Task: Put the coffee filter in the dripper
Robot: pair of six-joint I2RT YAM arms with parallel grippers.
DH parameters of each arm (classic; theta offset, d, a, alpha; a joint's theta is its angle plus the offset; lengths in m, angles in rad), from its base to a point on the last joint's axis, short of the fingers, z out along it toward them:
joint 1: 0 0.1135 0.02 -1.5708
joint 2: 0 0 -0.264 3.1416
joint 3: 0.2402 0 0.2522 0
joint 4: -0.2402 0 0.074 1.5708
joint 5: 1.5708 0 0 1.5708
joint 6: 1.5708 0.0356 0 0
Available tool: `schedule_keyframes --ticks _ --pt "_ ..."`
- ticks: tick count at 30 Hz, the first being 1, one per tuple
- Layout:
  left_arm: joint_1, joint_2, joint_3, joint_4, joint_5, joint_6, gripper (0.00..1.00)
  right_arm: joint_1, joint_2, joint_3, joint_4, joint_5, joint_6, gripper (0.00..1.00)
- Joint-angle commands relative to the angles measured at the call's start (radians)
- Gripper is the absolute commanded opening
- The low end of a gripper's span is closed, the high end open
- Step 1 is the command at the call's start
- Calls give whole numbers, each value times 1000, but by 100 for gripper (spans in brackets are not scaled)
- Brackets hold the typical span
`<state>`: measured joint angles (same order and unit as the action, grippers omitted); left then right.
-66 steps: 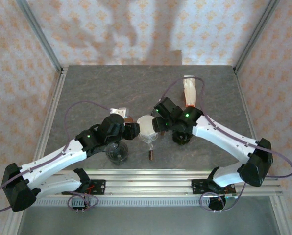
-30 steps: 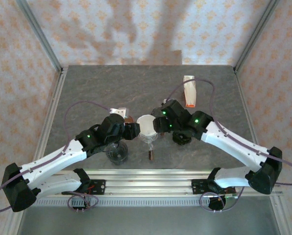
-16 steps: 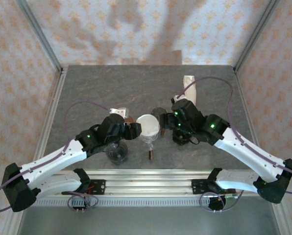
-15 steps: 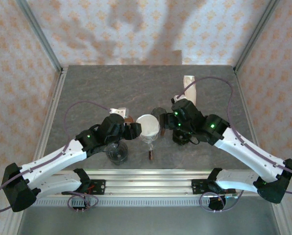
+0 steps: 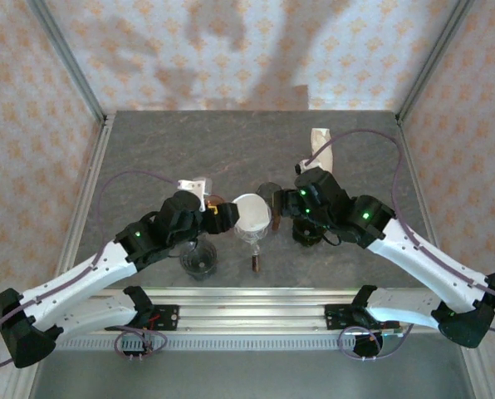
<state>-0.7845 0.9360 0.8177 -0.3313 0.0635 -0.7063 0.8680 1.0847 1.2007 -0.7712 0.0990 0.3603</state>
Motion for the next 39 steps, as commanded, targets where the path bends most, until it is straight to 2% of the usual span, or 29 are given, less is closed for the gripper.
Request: schedule_keyframes --ticks 1,3,9,12,21,30,39 --pt "8 -51 21 -52 -66 13 70 2 -39 19 -22 46 20 70" --pt "47 -77 9 -61 -70 18 65 3 -57 -2 -23 55 27 70" --pt "255 -24 -33 -14 52 24 48 3 -134 -107 -1 56 70 70" --pt "306 59 -24 8 73 44 47 3 -160 -154 6 44 92 70" --pt "325 277 40 -69 -63 105 40 4 -221 -277 15 8 138 70" --pt "330 372 46 -104 -184 119 39 3 -259 -334 31 5 157 70" --pt "332 441 12 -38 -158 96 33 3 -275 -357 33 1 163 70"
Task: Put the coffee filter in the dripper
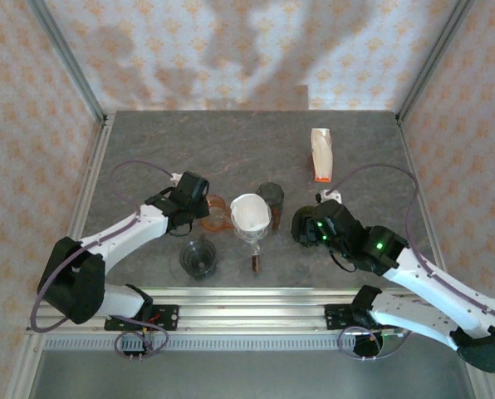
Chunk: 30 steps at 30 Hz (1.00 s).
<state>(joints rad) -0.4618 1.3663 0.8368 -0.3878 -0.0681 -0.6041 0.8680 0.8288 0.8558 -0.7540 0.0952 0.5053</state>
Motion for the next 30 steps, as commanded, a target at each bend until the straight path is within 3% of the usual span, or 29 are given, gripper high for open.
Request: schedule_keyframes --ticks 1,16,22,30 --pt "8 13 -8 16 -30 -6 31 3 -21 -16 18 2 19 70" --pt "9 30 -26 12 -45 -9 15 9 -63 -172 124 -118 29 68" --pt "9 21 -29 9 -37 -17 0 27 -60 -259 210 -185 55 66" --pt "9 -15 -37 -10 16 -18 0 59 3 -349 358 -254 105 63"
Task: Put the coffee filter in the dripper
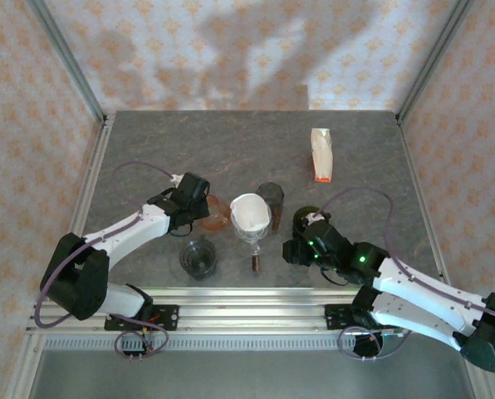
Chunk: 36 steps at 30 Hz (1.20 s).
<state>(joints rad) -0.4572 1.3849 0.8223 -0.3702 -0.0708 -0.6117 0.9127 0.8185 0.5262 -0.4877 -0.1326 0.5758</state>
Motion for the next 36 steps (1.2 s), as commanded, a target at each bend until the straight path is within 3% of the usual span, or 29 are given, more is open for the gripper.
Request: schedule_keyframes --ticks 1,12,24,36 --pt "5 -47 -26 -27 23 -11 0 20 21 -28 105 -26 39 63" --pt "5 -143 -39 -71 37 -5 0 31 123 -133 371 -81 117 40" --pt "10 -199 -36 -122 18 10 0 26 384 -108 585 -111 133 33" --pt "57 -255 -51 -176 19 24 0 23 506 -68 729 -111 142 31"
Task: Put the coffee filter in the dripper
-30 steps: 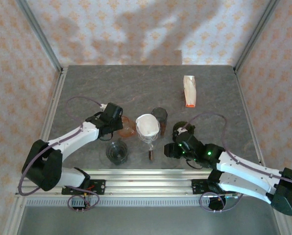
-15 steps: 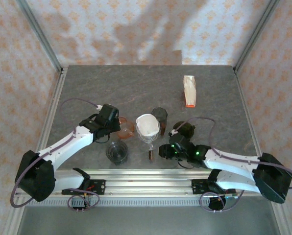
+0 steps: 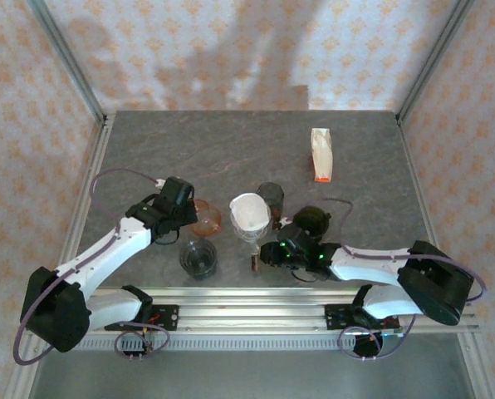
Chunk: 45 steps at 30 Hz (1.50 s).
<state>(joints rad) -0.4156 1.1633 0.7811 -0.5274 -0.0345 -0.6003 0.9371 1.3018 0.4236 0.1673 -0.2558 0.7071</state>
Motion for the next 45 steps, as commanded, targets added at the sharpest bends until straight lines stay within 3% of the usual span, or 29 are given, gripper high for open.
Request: schedule_keyframes --ticks 1,13,35,45 --pt "18 -39 -12 -20 -17 11 0 -2 34 38 85 14 14 31" --pt "70 -117 -67 -42 -19 0 0 -14 216 136 214 28 25 30" --pt "113 -174 -94 -57 -55 -3 0 -109 591 527 203 -53 -33 29" --pt "120 -160 -91 -49 -48 -3 0 -133 693 664 155 -77 -47 29"
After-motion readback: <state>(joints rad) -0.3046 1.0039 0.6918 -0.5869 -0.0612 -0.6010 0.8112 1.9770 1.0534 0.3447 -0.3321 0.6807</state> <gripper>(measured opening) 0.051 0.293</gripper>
